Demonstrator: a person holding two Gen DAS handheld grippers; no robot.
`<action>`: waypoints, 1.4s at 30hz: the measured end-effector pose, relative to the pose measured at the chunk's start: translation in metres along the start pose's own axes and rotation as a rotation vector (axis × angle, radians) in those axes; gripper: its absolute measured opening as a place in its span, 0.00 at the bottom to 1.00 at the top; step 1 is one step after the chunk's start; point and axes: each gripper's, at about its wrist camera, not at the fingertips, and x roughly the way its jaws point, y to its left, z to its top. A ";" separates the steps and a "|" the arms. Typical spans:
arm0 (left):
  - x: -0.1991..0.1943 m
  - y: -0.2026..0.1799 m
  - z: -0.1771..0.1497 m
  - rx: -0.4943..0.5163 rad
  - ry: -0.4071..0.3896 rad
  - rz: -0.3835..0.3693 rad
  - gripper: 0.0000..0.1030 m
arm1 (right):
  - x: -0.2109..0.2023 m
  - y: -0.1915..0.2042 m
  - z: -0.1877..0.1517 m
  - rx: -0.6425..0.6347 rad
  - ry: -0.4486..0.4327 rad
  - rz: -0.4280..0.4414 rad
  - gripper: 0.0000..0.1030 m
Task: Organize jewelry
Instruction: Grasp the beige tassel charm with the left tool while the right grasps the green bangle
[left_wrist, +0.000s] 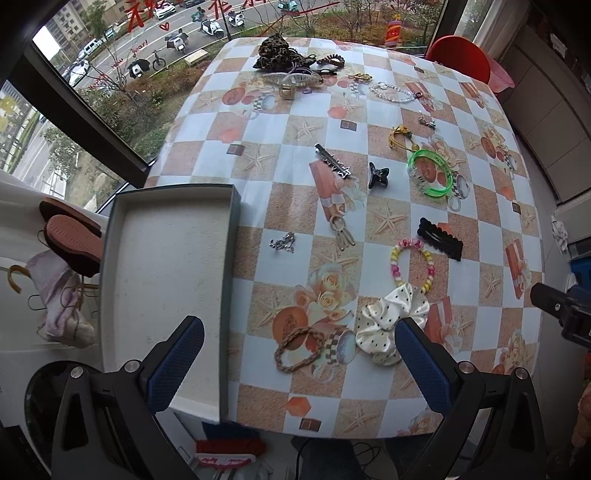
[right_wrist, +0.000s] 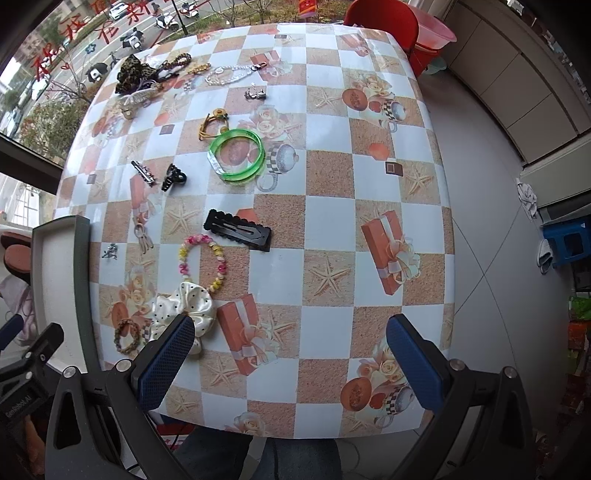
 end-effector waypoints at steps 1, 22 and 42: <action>0.005 -0.002 0.004 0.001 0.002 -0.006 1.00 | 0.003 -0.001 0.003 0.003 0.004 -0.001 1.00; 0.135 -0.036 0.072 -0.074 0.052 -0.011 0.96 | 0.105 0.008 0.117 -0.033 0.007 0.068 1.00; 0.155 -0.064 0.071 -0.042 0.025 -0.030 0.35 | 0.153 0.047 0.159 -0.131 -0.022 0.010 0.70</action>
